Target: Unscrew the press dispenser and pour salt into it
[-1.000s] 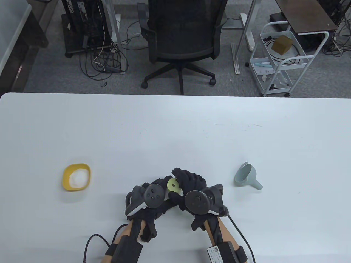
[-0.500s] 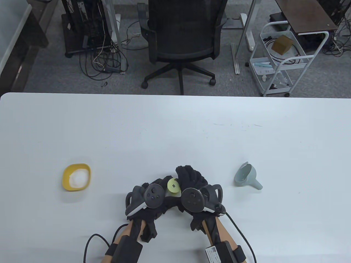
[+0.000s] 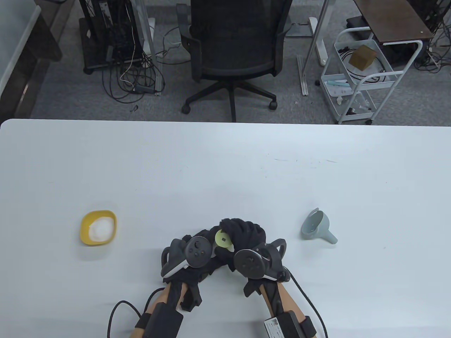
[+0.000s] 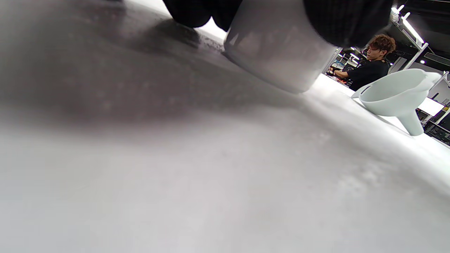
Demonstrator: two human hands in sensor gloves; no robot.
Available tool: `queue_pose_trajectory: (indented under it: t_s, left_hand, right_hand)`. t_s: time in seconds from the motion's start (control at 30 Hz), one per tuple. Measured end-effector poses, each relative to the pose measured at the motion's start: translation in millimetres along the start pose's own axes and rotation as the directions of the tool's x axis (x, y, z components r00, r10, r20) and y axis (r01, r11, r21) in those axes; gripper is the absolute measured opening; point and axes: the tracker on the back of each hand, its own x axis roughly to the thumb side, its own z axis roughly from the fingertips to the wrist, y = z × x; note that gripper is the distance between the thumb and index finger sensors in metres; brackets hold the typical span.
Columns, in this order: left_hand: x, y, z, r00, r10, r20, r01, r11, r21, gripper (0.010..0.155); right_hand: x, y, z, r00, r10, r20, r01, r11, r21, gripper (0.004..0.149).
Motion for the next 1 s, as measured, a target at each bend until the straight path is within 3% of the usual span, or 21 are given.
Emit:
queue_pose_trajectory:
  t_s: [0.27,0.37,0.47,0.77,1.0]
  left_hand:
    - [0,0,0,1.0,0.0,0.0,0.0,1.0,0.0,0.098]
    - [0,0,0,1.0,0.0,0.0,0.0,1.0,0.0,0.098]
    - [0,0,0,1.0,-0.001,-0.001,0.001,1.0,-0.004,0.098]
    - [0,0,0,1.0,-0.001,-0.001,0.001,1.0,-0.004,0.098]
    - [0,0,0,1.0,-0.002,-0.001,0.002,1.0,-0.007,0.098]
  right_hand:
    - [-2,-4,-3,0.995,-0.09,0.044,0.081,0.98,0.184,0.081]
    - [-3,-2,-3,0.998,-0.064,0.024,0.058,0.977,0.205,0.104]
    - [-3,2,-3,1.0,0.005,-0.014,-0.003,0.987,0.161,0.114]
    - [7,9,0,0.983,0.162,-0.081,-0.164,0.986,-0.022,0.091]
    - [8,6,-1,0.992,0.126,-0.03,-0.126,0.992,-0.008,0.084]
